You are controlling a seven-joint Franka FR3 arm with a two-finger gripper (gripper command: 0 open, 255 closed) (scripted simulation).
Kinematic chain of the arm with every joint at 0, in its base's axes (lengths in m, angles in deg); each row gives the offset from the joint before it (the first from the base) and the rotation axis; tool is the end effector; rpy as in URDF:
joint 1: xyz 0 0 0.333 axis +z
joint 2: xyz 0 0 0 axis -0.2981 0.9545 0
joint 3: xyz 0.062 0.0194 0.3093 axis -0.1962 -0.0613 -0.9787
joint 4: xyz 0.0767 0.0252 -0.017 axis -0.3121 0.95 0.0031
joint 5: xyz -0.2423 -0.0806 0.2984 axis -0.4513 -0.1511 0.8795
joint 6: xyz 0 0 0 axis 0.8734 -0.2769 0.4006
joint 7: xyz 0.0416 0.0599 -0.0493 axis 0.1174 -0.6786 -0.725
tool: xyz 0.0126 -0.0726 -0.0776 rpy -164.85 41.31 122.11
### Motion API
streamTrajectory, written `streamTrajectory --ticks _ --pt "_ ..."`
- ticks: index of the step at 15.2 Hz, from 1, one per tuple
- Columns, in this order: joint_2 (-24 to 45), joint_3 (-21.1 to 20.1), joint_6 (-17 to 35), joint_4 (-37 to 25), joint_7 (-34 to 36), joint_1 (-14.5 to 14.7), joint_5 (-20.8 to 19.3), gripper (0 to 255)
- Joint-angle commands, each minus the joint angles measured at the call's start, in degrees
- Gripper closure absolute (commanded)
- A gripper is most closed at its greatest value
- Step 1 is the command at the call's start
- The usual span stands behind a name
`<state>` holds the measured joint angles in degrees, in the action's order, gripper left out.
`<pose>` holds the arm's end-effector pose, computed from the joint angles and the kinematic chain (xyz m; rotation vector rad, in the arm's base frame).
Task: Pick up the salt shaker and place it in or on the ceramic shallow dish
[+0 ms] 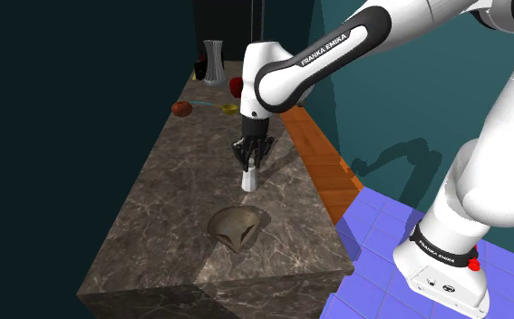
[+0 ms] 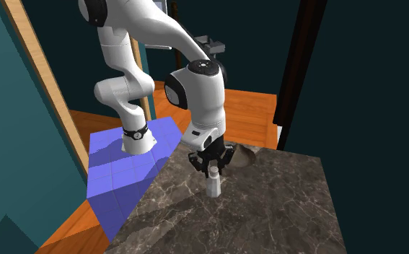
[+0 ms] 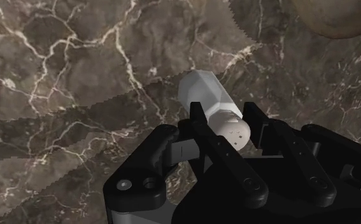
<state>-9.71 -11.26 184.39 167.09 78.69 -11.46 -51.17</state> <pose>0.5086 0.1678 0.3643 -3.0245 0.3377 0.0187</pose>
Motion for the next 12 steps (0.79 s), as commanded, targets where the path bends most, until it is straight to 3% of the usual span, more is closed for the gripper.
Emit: streamTrajectory --ticks 1,12 --pt "0.01 0.00 0.00 0.03 -0.01 0.00 0.00 255" --pt "-3.70 0.14 -7.52 -3.83 0.22 -0.16 0.33 255"
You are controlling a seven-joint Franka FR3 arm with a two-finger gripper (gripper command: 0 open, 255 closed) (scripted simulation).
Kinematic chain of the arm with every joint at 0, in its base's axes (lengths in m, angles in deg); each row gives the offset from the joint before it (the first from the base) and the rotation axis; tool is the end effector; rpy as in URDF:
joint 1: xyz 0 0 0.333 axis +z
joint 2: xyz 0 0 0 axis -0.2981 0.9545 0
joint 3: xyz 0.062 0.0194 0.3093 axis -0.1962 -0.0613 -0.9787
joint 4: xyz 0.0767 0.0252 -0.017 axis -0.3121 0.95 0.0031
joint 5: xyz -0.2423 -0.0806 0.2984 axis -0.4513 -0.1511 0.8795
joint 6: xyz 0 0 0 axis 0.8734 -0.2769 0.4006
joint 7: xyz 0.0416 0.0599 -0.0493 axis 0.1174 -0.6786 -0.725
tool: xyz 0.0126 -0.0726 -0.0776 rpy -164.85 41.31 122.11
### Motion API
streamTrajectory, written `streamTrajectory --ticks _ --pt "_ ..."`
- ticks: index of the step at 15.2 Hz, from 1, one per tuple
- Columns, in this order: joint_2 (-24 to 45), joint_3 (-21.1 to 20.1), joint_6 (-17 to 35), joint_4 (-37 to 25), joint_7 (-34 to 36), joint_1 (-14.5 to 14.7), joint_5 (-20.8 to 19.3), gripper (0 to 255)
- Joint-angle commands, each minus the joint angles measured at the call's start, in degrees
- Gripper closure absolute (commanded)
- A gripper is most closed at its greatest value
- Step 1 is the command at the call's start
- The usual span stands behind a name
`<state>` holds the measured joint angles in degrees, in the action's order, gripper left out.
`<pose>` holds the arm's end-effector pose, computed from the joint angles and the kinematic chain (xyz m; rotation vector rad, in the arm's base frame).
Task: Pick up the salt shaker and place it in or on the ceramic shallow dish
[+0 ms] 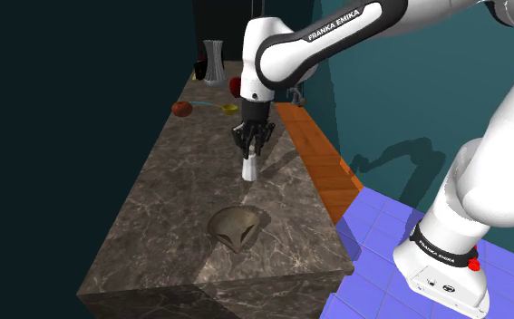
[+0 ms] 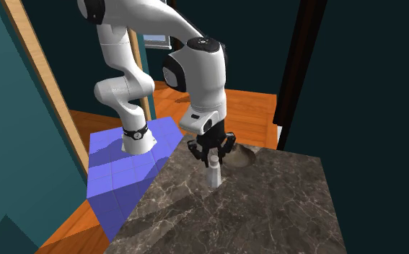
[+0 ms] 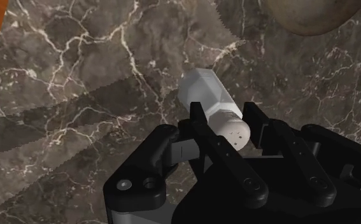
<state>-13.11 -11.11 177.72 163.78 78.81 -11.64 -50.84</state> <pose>0.5085 0.1673 0.4109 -3.0243 0.3378 0.0189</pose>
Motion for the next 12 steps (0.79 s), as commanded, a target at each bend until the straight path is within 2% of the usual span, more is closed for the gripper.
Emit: streamTrajectory --ticks 1,12 --pt "-0.62 0.01 -1.61 -0.98 0.13 0.00 0.03 255" --pt "-3.22 0.25 -9.93 -6.74 0.57 -0.17 0.09 255"
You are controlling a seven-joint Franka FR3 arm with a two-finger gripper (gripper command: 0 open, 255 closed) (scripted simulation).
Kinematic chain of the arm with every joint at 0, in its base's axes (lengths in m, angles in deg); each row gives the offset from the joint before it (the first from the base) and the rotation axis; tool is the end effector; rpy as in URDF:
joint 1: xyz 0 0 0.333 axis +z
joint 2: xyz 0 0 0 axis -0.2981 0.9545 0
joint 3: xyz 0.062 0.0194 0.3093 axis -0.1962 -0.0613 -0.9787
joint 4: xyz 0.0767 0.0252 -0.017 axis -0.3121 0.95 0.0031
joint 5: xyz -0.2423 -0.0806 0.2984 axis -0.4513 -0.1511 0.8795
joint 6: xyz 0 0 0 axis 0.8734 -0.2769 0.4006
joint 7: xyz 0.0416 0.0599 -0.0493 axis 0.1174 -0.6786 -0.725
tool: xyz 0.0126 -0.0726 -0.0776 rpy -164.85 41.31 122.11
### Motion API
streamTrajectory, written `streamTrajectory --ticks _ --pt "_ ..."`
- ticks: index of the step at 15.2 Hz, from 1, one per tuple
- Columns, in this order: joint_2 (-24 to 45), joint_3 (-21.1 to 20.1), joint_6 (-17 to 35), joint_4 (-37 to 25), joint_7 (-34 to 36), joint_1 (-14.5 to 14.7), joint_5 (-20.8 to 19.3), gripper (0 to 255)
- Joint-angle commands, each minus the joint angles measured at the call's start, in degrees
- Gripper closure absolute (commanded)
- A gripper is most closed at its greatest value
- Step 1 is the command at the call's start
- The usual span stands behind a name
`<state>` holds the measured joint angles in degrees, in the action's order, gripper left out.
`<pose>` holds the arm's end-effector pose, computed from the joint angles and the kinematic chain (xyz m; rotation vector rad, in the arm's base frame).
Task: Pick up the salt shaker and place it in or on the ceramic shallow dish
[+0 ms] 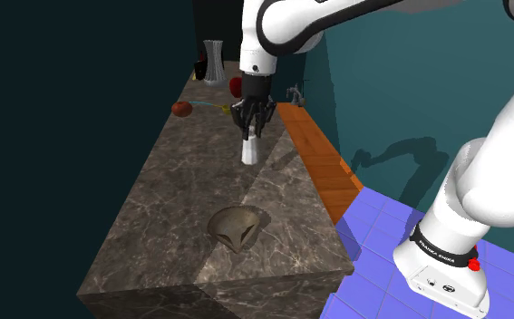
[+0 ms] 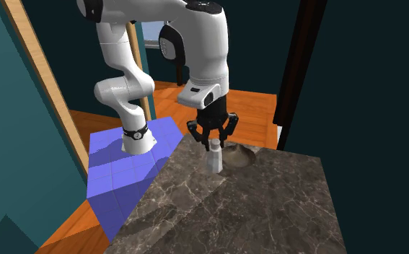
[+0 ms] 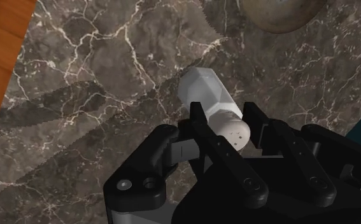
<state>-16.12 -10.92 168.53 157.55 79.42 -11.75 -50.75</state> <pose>0.5086 0.1687 0.4750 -3.0244 0.3378 0.0192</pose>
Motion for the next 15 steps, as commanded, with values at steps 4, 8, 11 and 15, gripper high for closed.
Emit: streamTrajectory --ticks 4,8,11,15 --pt "-1.55 -1.28 -1.94 -0.66 2.51 1.14 0.30 255" --pt "-3.25 -4.14 -2.82 -0.44 7.65 3.54 0.85 255" --pt "-3.94 -6.38 -3.56 -0.95 11.65 5.30 1.16 255" --pt "-4.03 -9.50 -4.62 -2.54 17.20 7.61 1.29 255"
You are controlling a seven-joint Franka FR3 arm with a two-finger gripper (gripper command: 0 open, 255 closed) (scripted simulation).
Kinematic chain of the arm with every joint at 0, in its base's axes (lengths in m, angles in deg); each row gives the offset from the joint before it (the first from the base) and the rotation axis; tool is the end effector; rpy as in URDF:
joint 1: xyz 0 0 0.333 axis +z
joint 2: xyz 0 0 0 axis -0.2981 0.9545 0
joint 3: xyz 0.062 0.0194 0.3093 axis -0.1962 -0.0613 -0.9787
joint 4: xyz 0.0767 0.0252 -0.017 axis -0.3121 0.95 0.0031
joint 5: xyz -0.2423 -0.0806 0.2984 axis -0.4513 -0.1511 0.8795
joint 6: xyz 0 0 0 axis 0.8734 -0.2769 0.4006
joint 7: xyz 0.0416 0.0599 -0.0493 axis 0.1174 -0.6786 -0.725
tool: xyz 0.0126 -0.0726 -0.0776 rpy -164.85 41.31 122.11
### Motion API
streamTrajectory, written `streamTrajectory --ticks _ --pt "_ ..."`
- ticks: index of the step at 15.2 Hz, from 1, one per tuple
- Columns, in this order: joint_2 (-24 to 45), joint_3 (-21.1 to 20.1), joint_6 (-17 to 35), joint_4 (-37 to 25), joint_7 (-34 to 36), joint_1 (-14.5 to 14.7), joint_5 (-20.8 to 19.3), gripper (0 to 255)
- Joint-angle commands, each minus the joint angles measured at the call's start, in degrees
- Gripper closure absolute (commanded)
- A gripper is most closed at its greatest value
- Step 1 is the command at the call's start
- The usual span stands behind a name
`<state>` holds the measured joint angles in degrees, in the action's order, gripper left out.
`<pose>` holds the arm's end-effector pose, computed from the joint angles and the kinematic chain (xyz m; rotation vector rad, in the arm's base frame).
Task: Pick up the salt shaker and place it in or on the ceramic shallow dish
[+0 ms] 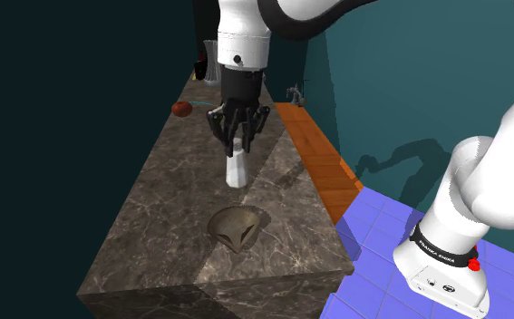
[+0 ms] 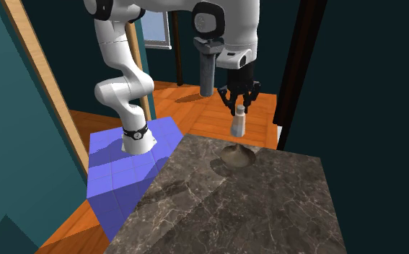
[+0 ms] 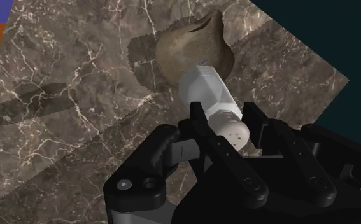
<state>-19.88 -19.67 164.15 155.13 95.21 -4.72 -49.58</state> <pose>0.4301 0.3016 0.5189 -3.0247 0.3353 0.0193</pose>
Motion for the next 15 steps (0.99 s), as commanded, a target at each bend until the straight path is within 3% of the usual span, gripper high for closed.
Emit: streamTrajectory --ticks 1,15 --pt "-0.07 -1.83 -0.62 -0.90 3.35 1.36 0.06 255" --pt "2.31 -2.48 10.12 7.59 3.07 1.61 -0.23 255"
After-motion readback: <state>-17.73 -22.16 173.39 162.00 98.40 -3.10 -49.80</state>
